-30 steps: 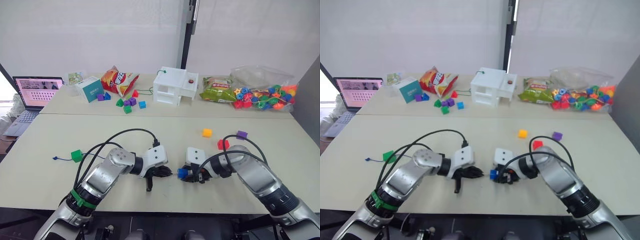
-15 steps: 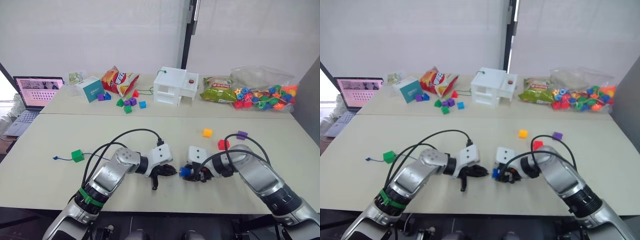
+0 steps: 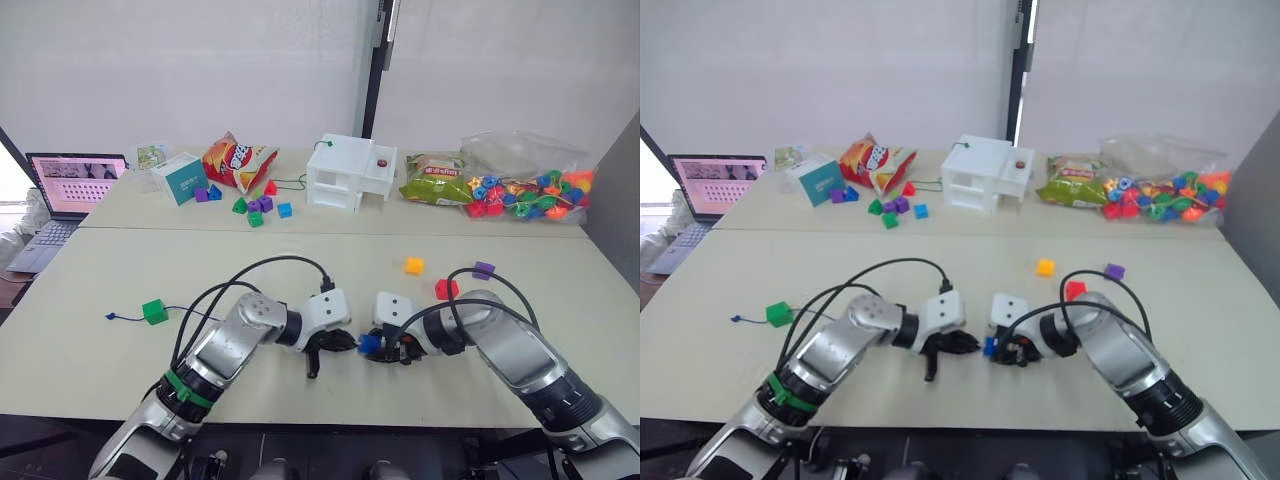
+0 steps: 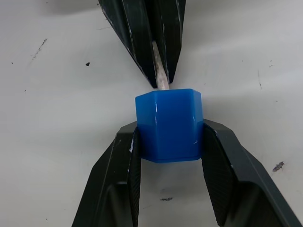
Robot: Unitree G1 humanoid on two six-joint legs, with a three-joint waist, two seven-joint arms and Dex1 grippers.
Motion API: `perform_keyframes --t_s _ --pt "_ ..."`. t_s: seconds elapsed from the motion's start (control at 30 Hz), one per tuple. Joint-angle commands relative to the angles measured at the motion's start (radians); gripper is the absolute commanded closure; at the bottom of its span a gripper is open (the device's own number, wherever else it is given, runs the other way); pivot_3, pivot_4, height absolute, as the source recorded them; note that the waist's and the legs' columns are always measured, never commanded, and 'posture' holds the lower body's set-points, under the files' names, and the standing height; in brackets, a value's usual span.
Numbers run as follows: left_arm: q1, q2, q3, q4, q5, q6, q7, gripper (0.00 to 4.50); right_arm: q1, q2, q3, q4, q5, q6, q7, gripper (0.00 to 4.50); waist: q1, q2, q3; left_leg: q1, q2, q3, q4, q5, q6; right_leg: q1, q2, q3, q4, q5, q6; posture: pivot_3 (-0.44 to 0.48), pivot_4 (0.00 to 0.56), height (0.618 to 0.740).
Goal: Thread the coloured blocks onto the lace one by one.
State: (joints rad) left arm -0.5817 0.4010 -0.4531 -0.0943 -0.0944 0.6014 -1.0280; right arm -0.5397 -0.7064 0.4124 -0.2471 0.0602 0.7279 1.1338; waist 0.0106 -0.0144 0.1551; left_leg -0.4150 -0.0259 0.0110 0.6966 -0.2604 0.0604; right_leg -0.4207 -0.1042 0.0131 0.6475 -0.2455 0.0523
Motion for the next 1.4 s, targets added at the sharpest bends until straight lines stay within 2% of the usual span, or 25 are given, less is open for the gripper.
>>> perform_keyframes --t_s 0.03,0.1,0.37,0.4,0.67,0.87,1.0,1.13,1.2,1.4 --pt "0.0 -0.024 -0.003 -0.024 -0.018 -0.047 0.003 4.5 -0.011 0.025 0.0 -0.053 0.03 0.004 -0.007 3.21 0.0 0.0 0.0 0.0 0.0 0.0 0.0 0.0 0.0 0.0 0.0 0.0 0.0 0.0 0.0 0.0 0.15 0.74" --pt "-0.001 -0.011 0.006 -0.02 -0.017 -0.061 -0.004 4.5 -0.01 0.024 0.0 -0.053 0.03 0.006 -0.007 3.21 0.0 0.0 0.0 0.0 0.0 0.0 0.0 0.0 0.0 0.0 0.0 0.0 0.0 0.0 0.0 0.0 0.15 0.74" --pt "0.01 0.09 0.045 -0.031 -0.018 -0.1 -0.048 1.82 -0.005 0.022 -0.004 -0.06 0.03 0.013 -0.011 3.21 0.001 0.0 0.0 0.0 0.0 0.0 0.0 0.0 0.0 0.0 0.0 0.0 0.0 0.0 0.0 0.0 0.15 0.74" --pt "0.016 0.11 0.056 -0.037 -0.028 -0.1 -0.063 1.79 -0.005 0.022 -0.004 -0.06 0.029 0.014 -0.013 3.21 0.0 0.0 0.0 0.0 0.0 0.0 0.0 0.0 0.0 0.0 0.0 0.0 0.0 0.0 0.0 0.0 0.15 0.74" --pt "0.066 0.199 0.102 -0.032 -0.074 -0.122 -0.126 1.79 -0.003 0.018 -0.008 -0.055 0.027 0.013 -0.022 3.21 0.0 0.0 0.0 0.0 0.0 0.0 0.0 0.0 0.0 -0.001 0.0 0.0 0.0 0.0 0.0 0.0 0.15 0.74" --pt "0.067 0.183 0.098 0.045 -0.06 -0.185 -0.117 1.79 0.004 0.012 -0.009 -0.062 0.029 0.016 -0.025 3.21 0.001 0.0 0.0 0.0 0.0 0.0 0.0 0.0 0.0 0.0 0.0 0.0 0.0 0.0 0.0 0.0 0.15 0.74" --pt "0.06 0.163 0.095 0.063 -0.063 -0.199 -0.117 2.96 0.008 0.01 -0.01 -0.068 0.03 0.019 -0.026 3.21 0.0 0.0 0.0 0.0 0.0 0.0 0.0 0.0 0.0 -0.001 0.0 0.0 0.0 0.0 0.0 0.0 0.15 0.74" --pt "0.055 0.146 0.094 0.074 -0.068 -0.207 -0.123 4.35 0.01 0.007 -0.011 -0.074 0.033 0.029 -0.028 3.21 0.0 0.0 0.0 0.0 0.0 0.0 0.0 0.0 0.0 0.0 0.0 0.0 0.0 0.0 0.0 0.0 0.15 0.74" --pt "0.051 0.141 0.097 0.079 -0.068 -0.207 -0.124 4.5 0.01 0.005 -0.012 -0.076 0.034 0.032 -0.031 3.21 0.0 0.0 0.0 0.0 0.0 0.0 0.0 0.0 0.0 -0.001 0.0 0.0 0.0 0.0 0.0 0.0 0.15 0.74" --pt "0.045 0.144 0.096 0.074 -0.071 -0.206 -0.137 4.5 0.013 -0.001 -0.011 -0.084 0.042 0.041 -0.042 3.21 0.0 0.0 0.0 0.0 0.0 0.0 0.0 0.0 0.0 0.0 0.0 0.0 0.0 0.0 0.0 0.0 0.15 0.74"
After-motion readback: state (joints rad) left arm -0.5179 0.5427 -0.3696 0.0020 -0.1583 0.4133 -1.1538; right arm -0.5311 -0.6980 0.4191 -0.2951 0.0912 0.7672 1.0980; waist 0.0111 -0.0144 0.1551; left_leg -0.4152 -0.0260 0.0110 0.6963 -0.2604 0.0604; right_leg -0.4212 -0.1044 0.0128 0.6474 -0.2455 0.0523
